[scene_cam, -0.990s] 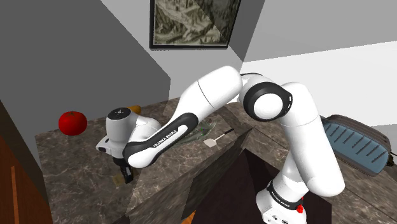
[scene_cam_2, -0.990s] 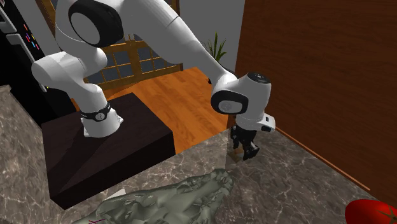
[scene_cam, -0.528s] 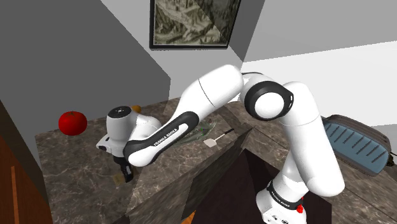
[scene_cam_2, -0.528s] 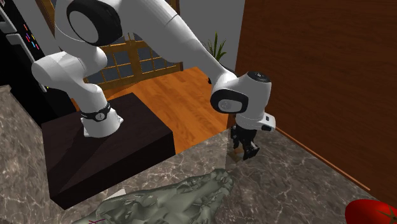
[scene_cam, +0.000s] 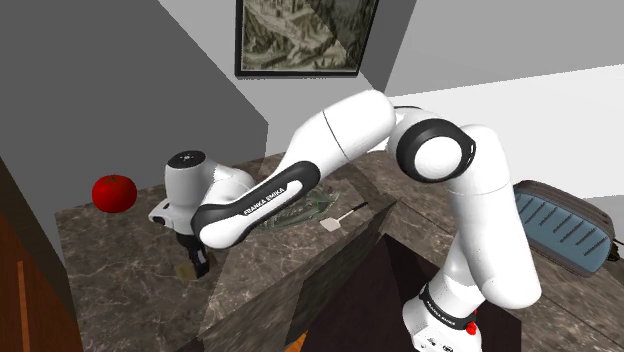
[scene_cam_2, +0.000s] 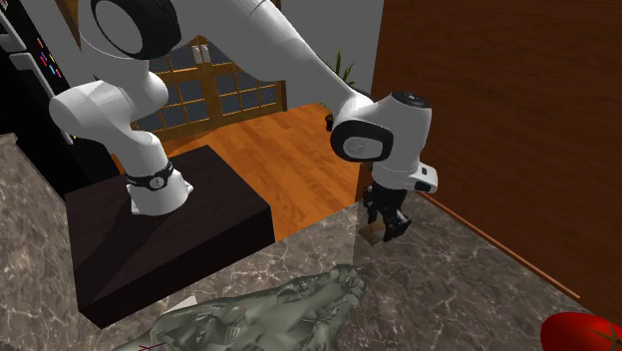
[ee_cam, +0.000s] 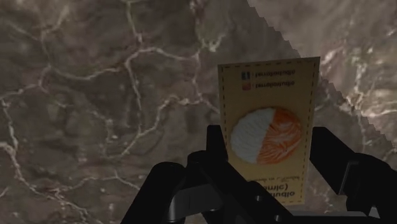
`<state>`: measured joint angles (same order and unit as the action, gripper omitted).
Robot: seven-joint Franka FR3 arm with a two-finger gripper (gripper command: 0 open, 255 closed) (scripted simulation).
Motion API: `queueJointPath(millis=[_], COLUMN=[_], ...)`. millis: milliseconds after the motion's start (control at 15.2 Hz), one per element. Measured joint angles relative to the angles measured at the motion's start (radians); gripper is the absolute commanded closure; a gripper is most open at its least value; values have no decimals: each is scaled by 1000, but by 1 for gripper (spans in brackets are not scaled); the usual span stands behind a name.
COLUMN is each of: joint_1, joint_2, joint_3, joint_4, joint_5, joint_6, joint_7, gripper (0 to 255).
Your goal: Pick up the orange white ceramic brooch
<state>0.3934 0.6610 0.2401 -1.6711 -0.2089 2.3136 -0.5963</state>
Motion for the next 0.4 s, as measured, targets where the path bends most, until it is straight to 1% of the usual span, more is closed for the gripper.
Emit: queueJointPath(millis=[396], joint_1=[-6], joint_2=[-46], joint_3=[10], joint_4=[5], joint_5=[13], joint_6=[-50], joint_7=[-8], gripper=[255])
